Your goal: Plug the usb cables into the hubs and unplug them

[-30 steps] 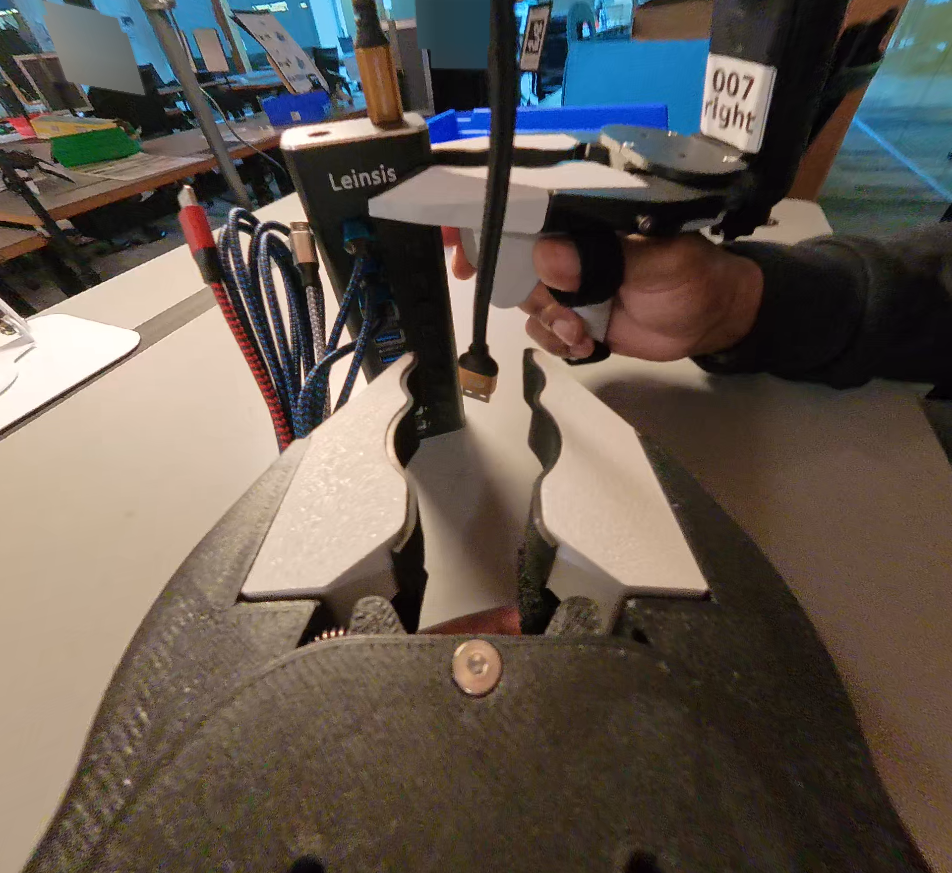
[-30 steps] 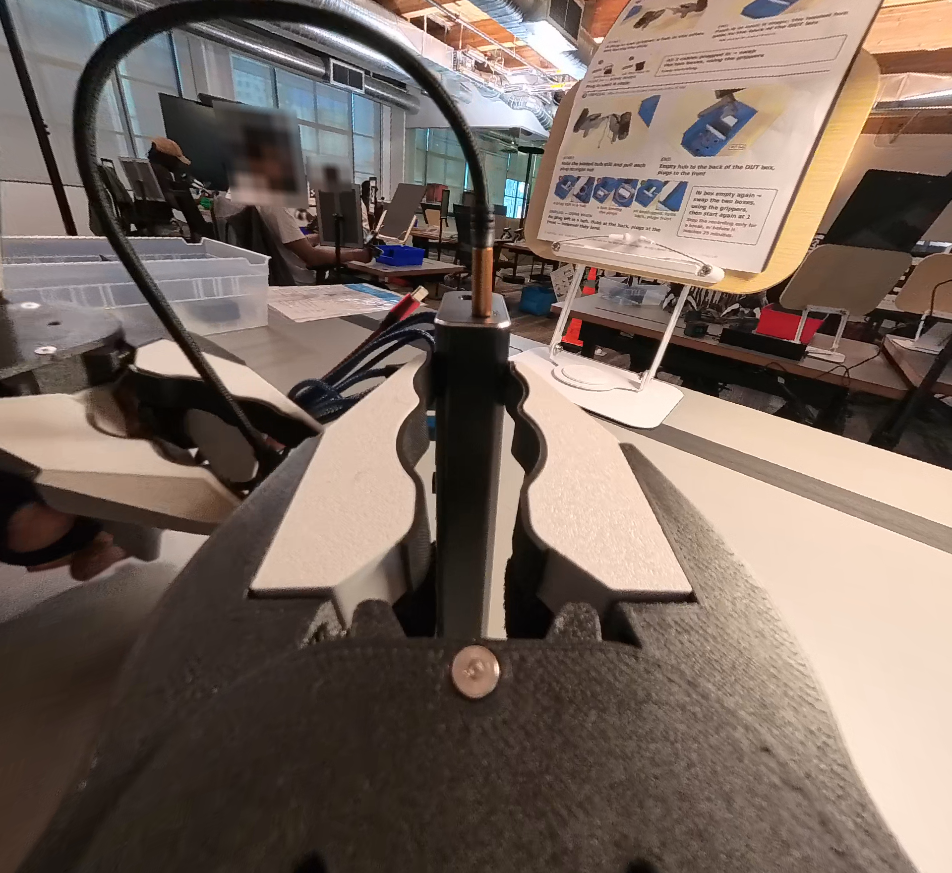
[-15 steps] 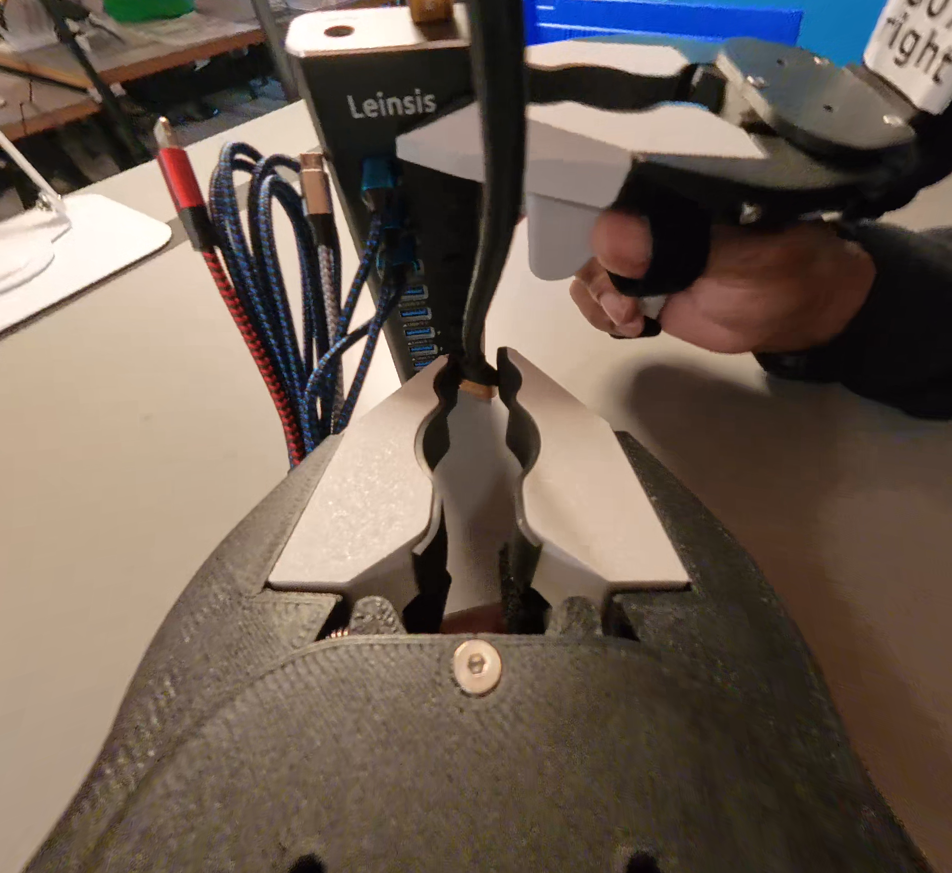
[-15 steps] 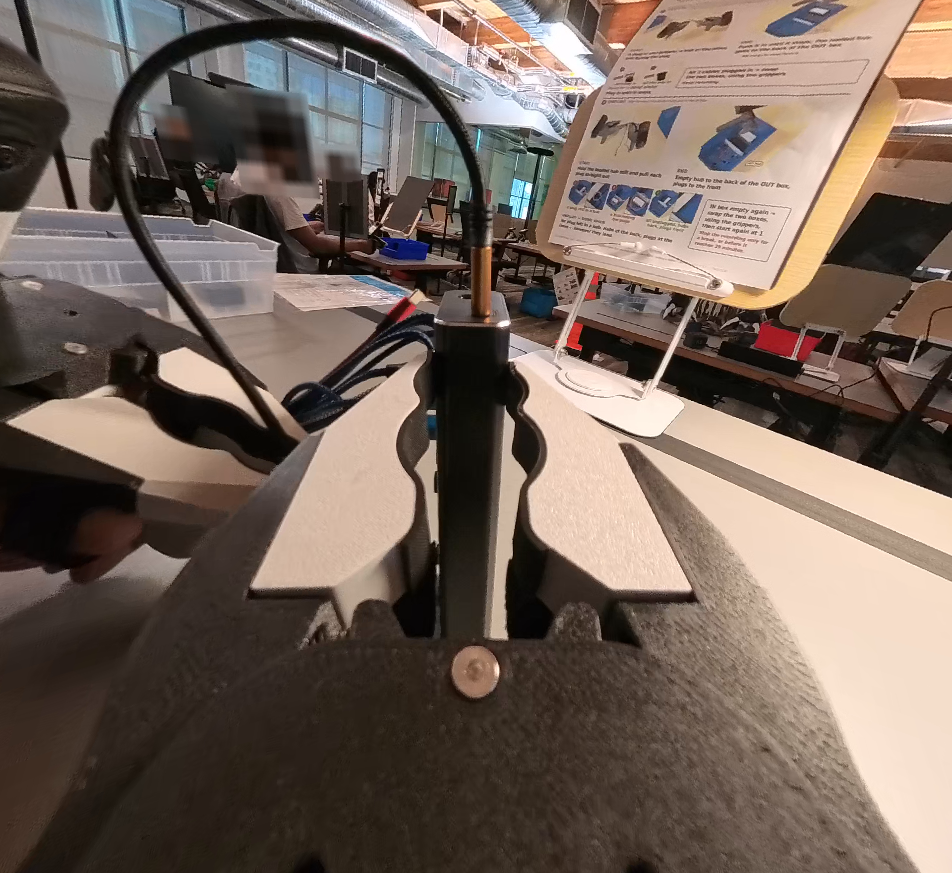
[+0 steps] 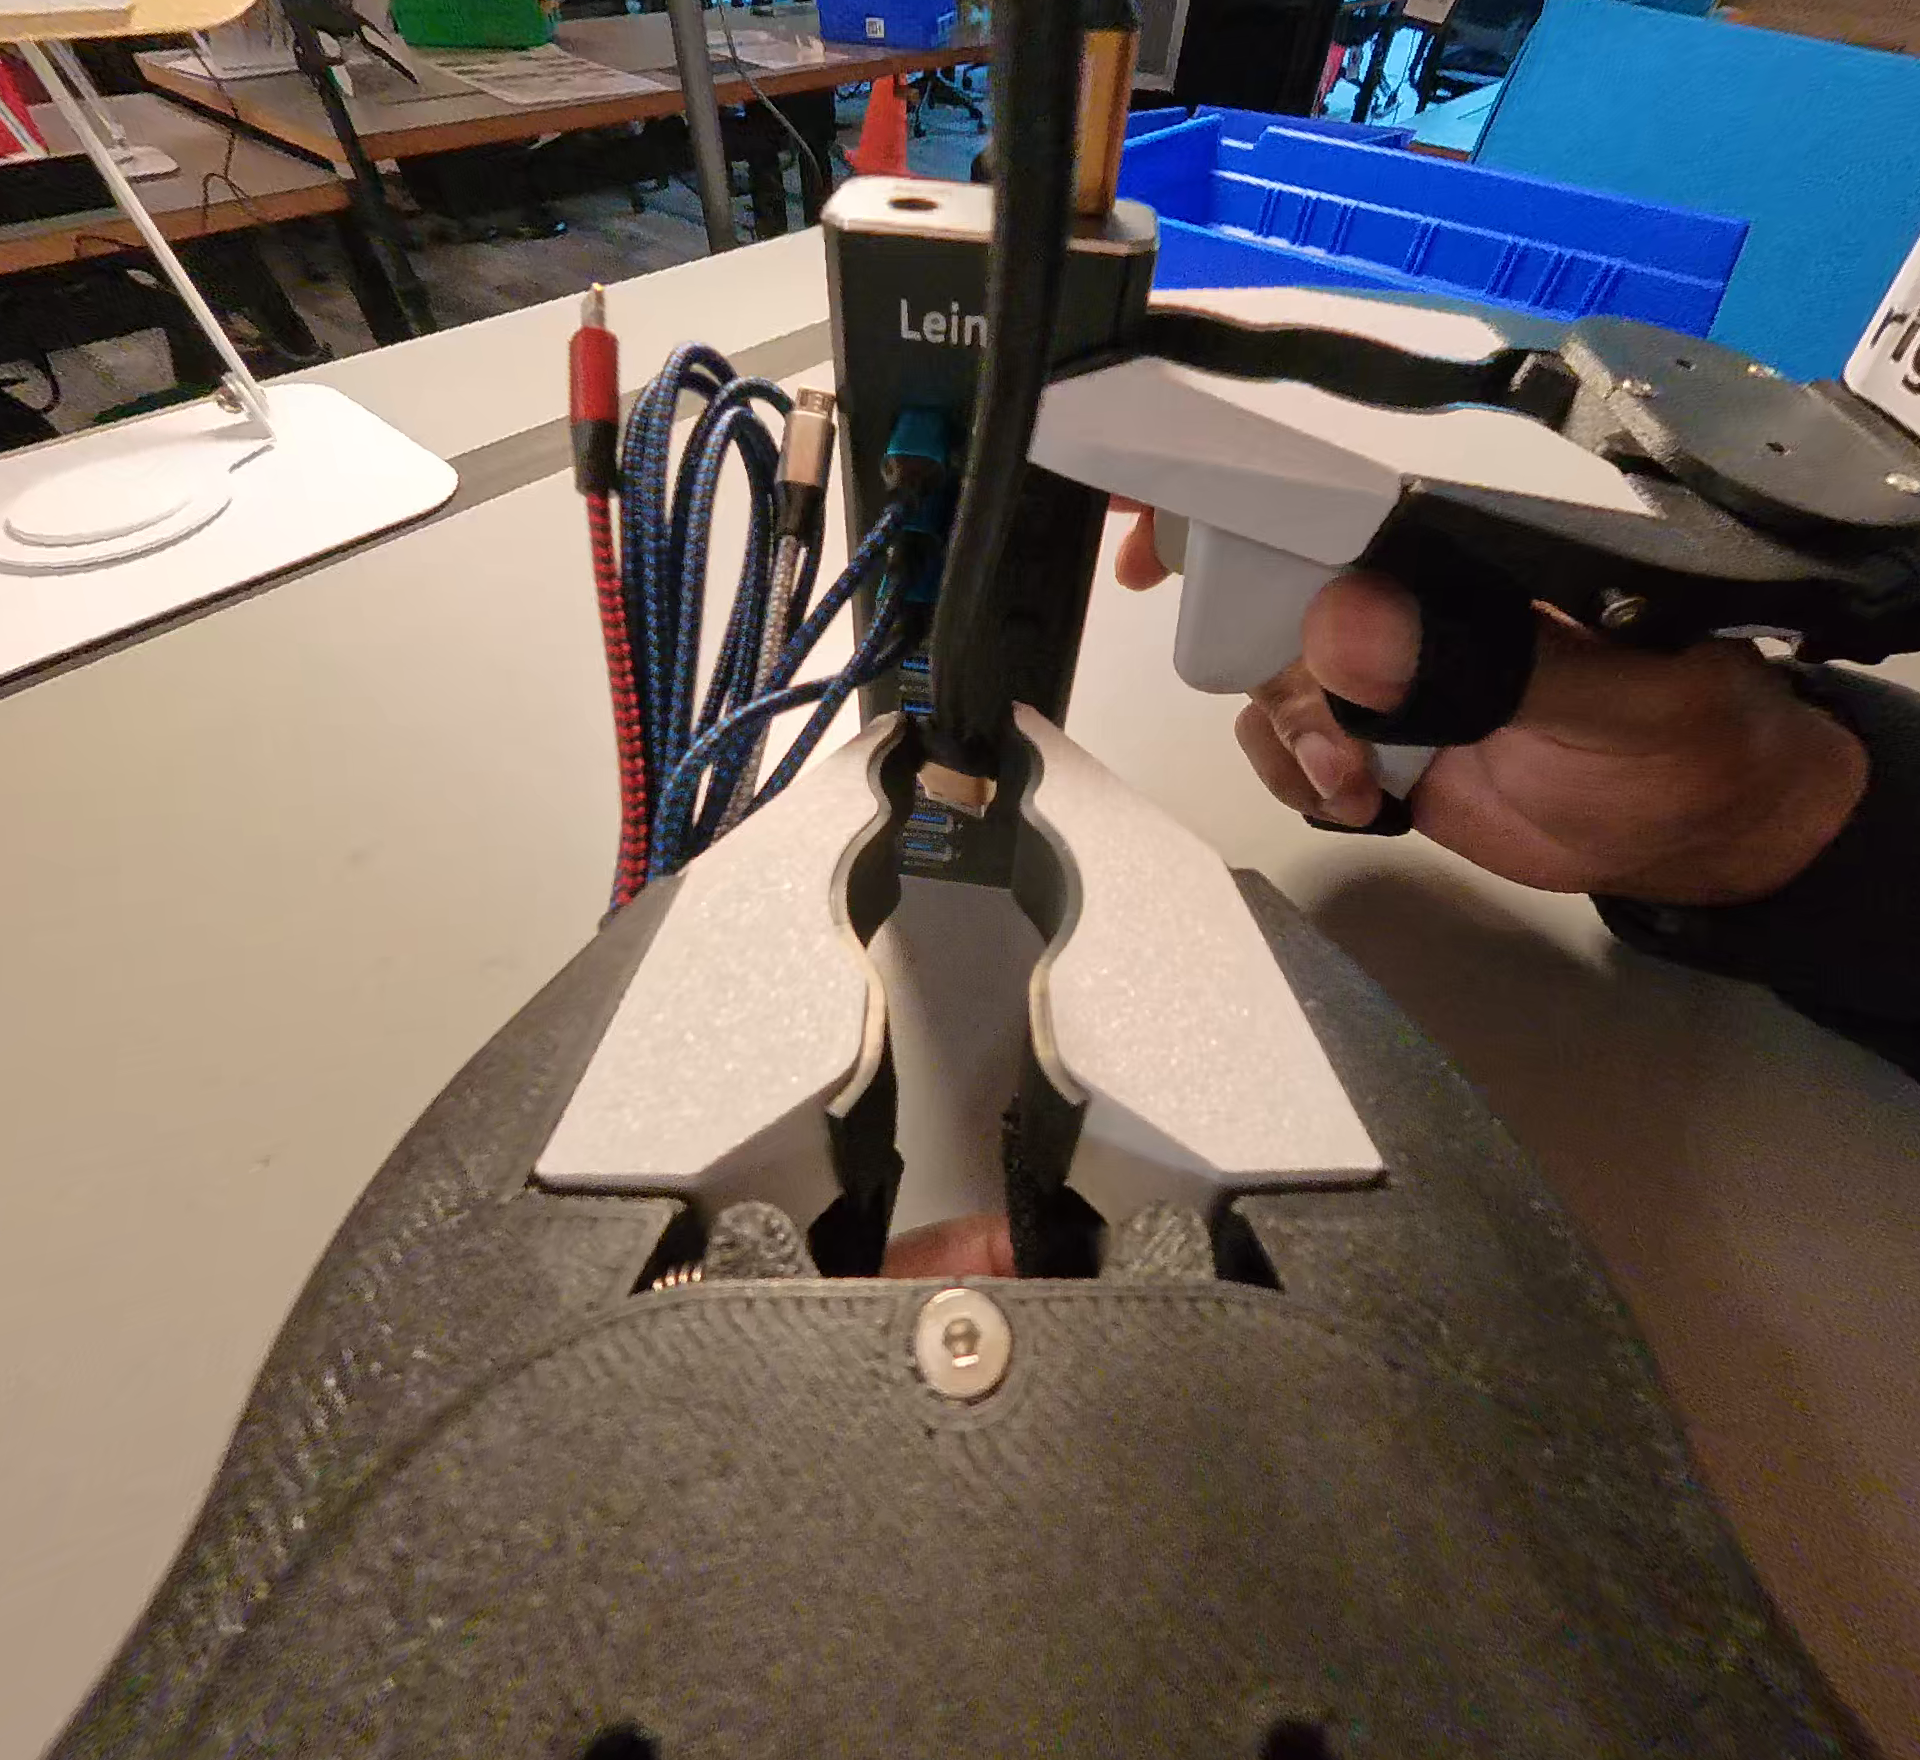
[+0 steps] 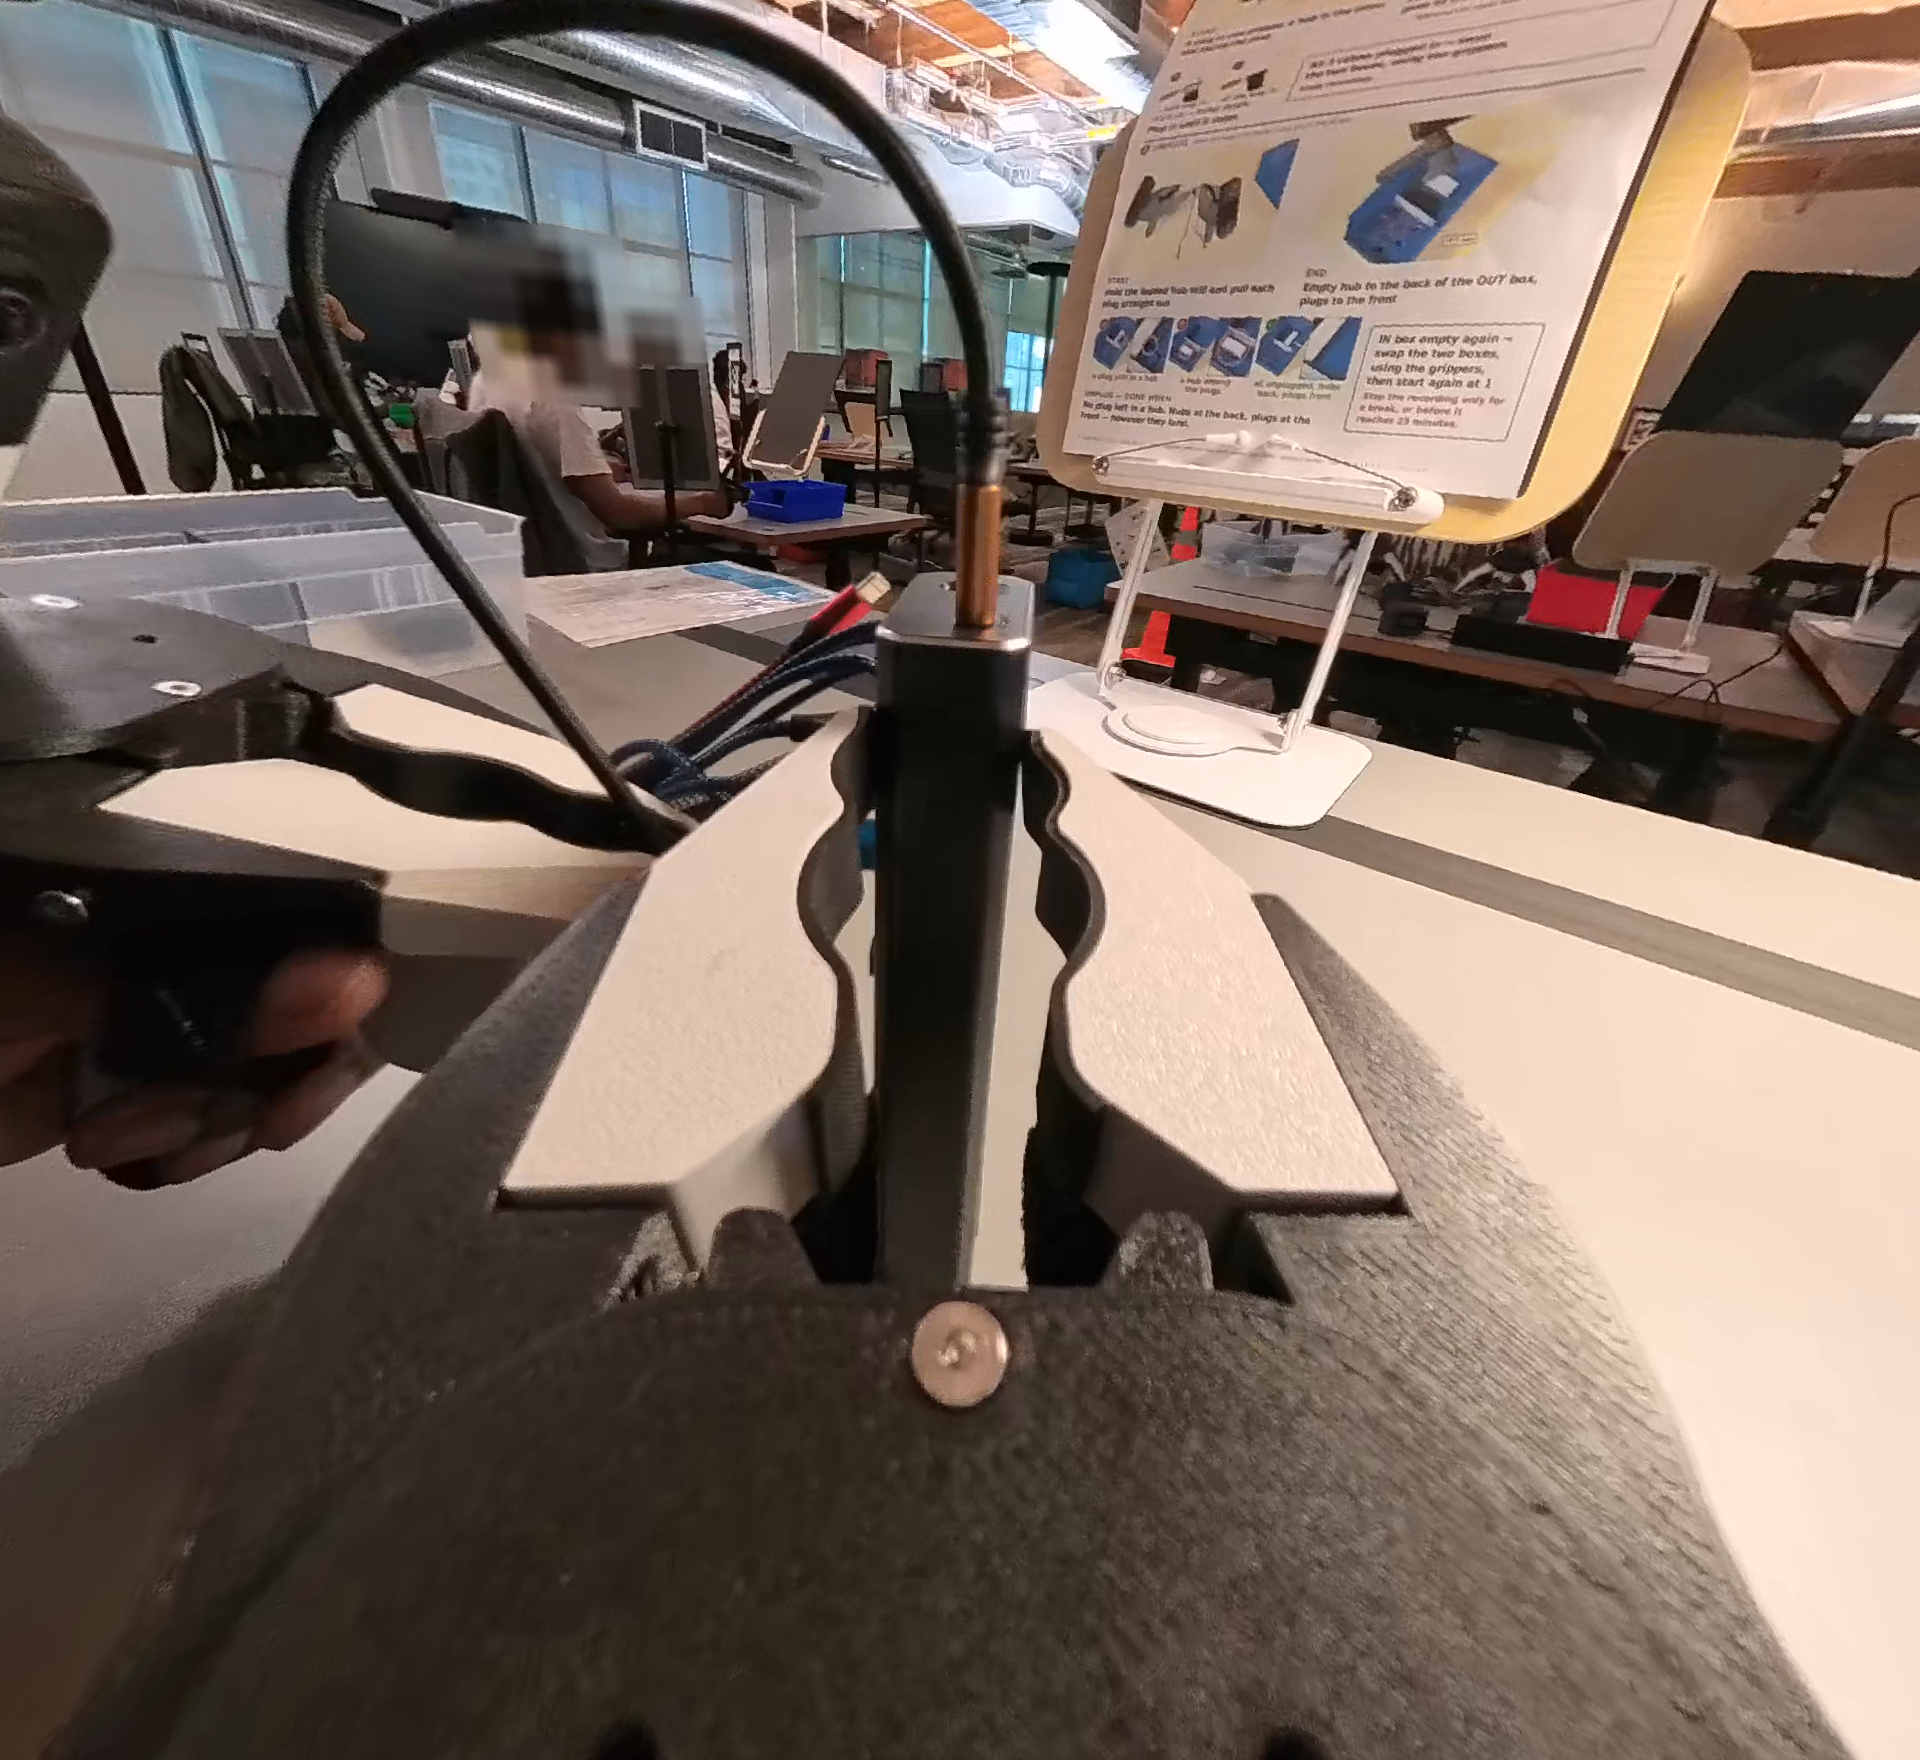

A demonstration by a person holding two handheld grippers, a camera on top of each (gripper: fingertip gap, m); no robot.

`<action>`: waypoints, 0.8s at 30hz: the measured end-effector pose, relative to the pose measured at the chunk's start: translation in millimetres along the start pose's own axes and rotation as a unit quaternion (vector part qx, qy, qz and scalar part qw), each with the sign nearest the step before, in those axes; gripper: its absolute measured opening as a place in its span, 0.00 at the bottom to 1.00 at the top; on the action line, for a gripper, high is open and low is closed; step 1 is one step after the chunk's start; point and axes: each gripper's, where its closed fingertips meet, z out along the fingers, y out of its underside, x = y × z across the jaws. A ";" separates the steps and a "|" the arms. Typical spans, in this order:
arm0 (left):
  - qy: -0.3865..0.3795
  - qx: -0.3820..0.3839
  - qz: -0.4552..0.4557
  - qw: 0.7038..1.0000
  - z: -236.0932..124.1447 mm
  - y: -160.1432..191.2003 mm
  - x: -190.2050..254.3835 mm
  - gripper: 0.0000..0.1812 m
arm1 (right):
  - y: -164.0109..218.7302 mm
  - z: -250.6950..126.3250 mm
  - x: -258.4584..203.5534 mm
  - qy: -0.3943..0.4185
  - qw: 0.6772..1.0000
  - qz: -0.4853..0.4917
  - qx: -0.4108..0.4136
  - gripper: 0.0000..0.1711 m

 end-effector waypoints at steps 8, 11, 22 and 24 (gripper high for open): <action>0.006 0.000 -0.009 1.000 11.0 1.6 -2.9 0.10 | 32.2 6.0 -3.3 -0.034 0.995 0.047 -0.085 0.20; 0.005 -0.001 -0.008 1.000 12.2 2.5 -5.9 0.10 | 33.5 6.4 -0.7 -0.040 0.991 0.075 -0.105 0.20; 0.012 0.022 -0.027 0.999 10.8 0.5 -9.1 0.10 | 72.9 3.3 -3.6 -0.048 0.973 0.050 -0.220 0.21; 0.009 0.023 -0.032 0.999 9.8 1.1 -10.7 0.10 | 73.5 2.4 -1.4 -0.040 0.972 0.049 -0.226 0.20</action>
